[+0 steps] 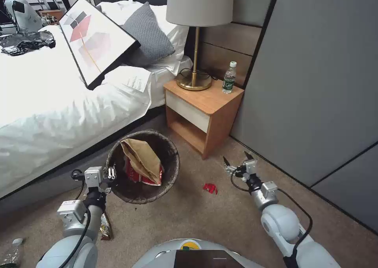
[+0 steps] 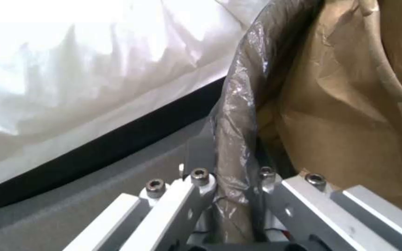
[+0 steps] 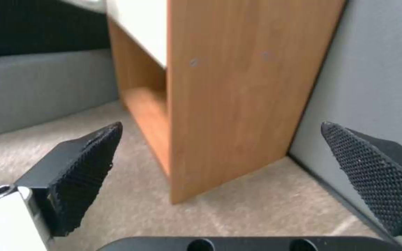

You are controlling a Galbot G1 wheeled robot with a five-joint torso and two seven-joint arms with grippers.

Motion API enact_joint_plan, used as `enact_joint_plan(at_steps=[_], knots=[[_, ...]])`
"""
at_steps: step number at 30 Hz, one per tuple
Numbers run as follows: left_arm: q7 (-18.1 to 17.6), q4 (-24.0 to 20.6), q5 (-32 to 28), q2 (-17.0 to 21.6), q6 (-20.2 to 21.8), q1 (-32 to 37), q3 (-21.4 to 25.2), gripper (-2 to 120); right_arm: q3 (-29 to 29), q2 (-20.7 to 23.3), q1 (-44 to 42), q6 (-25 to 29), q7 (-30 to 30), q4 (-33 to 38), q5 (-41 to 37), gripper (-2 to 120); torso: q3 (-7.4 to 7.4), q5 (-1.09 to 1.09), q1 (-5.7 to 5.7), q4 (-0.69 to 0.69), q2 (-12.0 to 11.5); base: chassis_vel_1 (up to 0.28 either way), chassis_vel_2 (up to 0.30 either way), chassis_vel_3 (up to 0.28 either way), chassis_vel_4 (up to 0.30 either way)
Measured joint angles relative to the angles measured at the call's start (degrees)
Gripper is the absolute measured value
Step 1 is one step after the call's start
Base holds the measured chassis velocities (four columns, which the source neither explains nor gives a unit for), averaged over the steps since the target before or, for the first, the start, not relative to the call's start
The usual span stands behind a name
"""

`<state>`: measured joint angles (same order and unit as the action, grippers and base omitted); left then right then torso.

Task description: Pick up the trash bin, then pick up the garbage from the floor and place it into the trash bin.

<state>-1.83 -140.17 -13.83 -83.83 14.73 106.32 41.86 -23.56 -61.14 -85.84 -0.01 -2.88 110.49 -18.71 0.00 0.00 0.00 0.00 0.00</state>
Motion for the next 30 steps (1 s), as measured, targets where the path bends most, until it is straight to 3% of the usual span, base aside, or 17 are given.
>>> enact_joint_plan(at_steps=[3, 12, 22, 30], knots=[[0.0, -0.4, -0.3, 0.0, 0.0, 0.1, 0.1, 0, 4.9, 0.9, 4.3, -0.9, 0.2, -5.2, -1.8, 100, 0.0, 0.0, 0.0, 0.01, 0.0, 0.0, 0.0, 0.0, 0.0], [0.0, -1.2, -0.4, -0.1, 0.1, 0.5, 0.2, 0, 11.6, 1.3, 12.1, -1.0, 1.2, -16.1, -3.9, 100, 0.0, 0.0, 0.0, 0.01, 0.0, 0.0, 0.0, 0.0, 0.0], [0.0, -1.3, -0.4, -0.2, 0.1, 0.7, 0.6, 0, 15.1, 0.5, 17.9, -0.9, 3.9, -25.9, -4.5, 100, 0.0, 0.0, 0.0, 0.0, 0.0, 0.0, 0.0, 0.0, 0.0], [0.0, -1.3, -0.4, -0.3, 0.2, 0.7, 0.6, 0, 15.9, 0.0, 18.6, -0.3, 4.7, -28.8, -4.5, 100, 0.0, 0.0, 0.0, 0.0, 0.0, 0.0, 0.0, 0.0, 0.0]])
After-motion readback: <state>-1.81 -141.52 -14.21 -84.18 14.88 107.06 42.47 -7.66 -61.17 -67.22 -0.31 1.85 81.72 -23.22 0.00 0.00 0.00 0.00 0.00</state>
